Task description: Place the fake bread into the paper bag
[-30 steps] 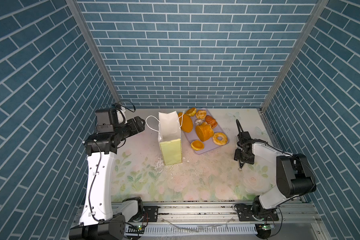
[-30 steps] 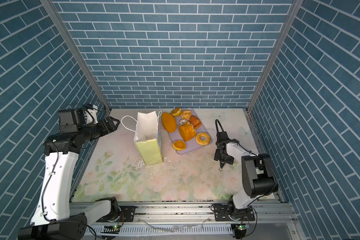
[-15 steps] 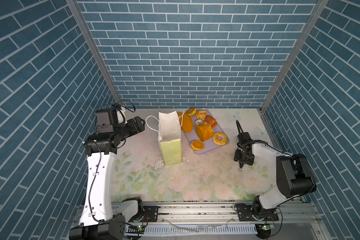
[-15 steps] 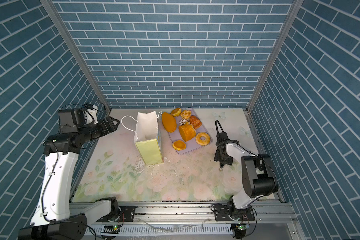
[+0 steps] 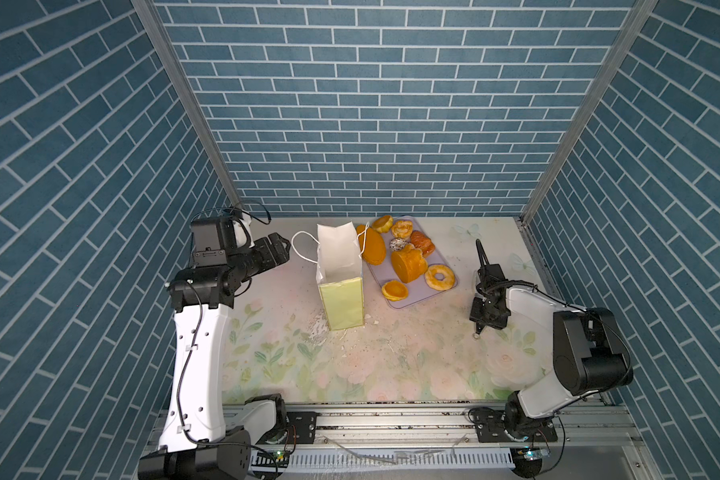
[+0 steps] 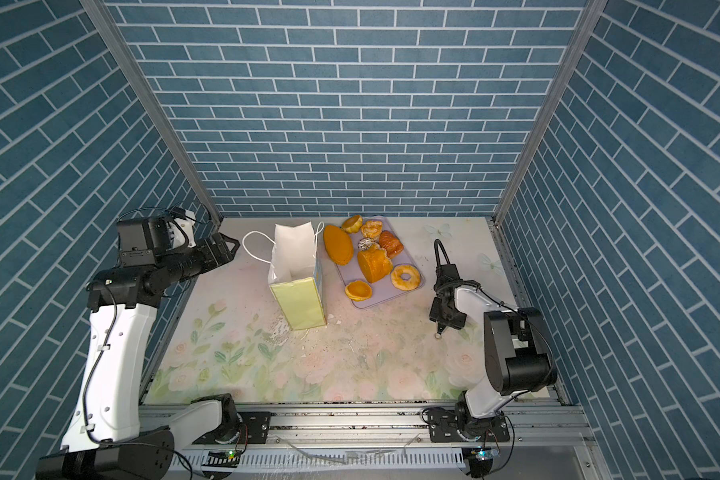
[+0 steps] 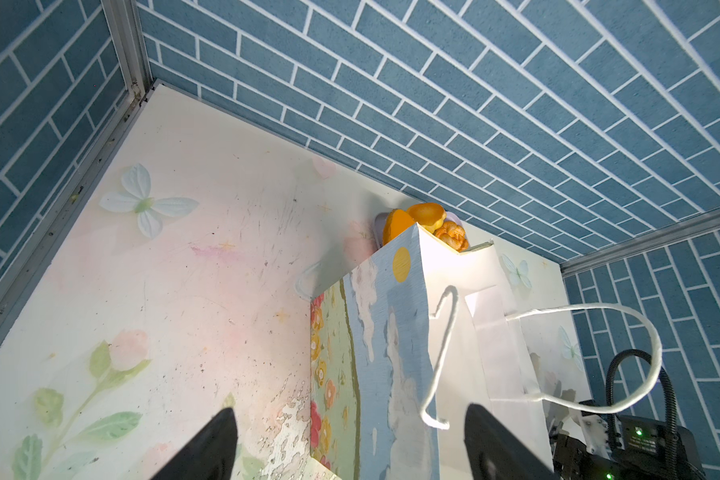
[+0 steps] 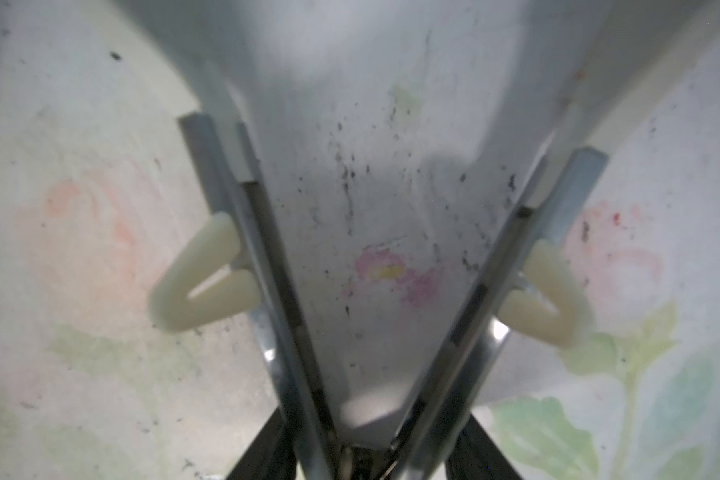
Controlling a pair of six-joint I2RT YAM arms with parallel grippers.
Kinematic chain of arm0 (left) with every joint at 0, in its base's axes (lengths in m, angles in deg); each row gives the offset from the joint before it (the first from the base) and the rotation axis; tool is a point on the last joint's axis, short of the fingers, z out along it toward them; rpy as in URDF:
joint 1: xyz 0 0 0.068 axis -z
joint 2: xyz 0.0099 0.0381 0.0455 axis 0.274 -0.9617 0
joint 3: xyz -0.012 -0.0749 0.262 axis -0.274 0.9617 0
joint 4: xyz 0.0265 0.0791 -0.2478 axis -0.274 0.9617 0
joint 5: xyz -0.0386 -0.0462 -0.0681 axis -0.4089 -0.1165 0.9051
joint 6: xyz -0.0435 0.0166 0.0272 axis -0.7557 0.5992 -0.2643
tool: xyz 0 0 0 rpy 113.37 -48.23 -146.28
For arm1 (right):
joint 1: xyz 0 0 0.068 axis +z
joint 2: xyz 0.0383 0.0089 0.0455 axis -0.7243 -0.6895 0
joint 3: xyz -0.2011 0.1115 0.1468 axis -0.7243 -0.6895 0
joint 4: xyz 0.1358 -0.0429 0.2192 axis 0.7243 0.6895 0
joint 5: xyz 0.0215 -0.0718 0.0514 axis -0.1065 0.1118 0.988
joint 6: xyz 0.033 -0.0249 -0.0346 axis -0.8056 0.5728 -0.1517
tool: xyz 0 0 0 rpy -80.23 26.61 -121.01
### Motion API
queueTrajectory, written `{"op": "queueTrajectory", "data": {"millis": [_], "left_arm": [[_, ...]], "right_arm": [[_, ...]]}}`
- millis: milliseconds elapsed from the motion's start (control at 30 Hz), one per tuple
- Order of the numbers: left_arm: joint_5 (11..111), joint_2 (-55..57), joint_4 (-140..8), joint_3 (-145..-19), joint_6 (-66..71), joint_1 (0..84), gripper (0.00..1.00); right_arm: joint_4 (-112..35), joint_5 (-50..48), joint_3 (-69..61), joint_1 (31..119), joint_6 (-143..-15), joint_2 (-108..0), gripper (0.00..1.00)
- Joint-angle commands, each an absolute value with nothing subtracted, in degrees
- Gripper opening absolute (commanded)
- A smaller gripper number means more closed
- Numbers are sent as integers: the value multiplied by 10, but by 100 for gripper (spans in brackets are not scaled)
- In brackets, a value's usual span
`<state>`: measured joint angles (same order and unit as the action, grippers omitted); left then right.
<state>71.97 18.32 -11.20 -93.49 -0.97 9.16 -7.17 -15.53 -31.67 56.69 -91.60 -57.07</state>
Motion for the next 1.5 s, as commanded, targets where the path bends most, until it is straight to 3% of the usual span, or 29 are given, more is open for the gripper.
{"op": "queueTrajectory", "data": {"millis": [0, 433, 1000, 1233, 1467], "left_arm": [[715, 186, -107, -939, -4, 91, 87], [711, 191, -109, -941, -3, 91, 87], [707, 195, -109, -941, -3, 92, 87], [688, 197, -95, -960, 7, 92, 87], [674, 202, -89, -970, 9, 96, 87]], "right_arm": [[-63, -161, -330, 563, -924, -582, 47], [91, -238, -194, 565, -858, -483, 44], [170, -250, -78, 569, -817, -456, 44], [182, -181, -10, 603, -730, -428, 44], [209, -137, 75, 695, -658, -458, 44]]}}
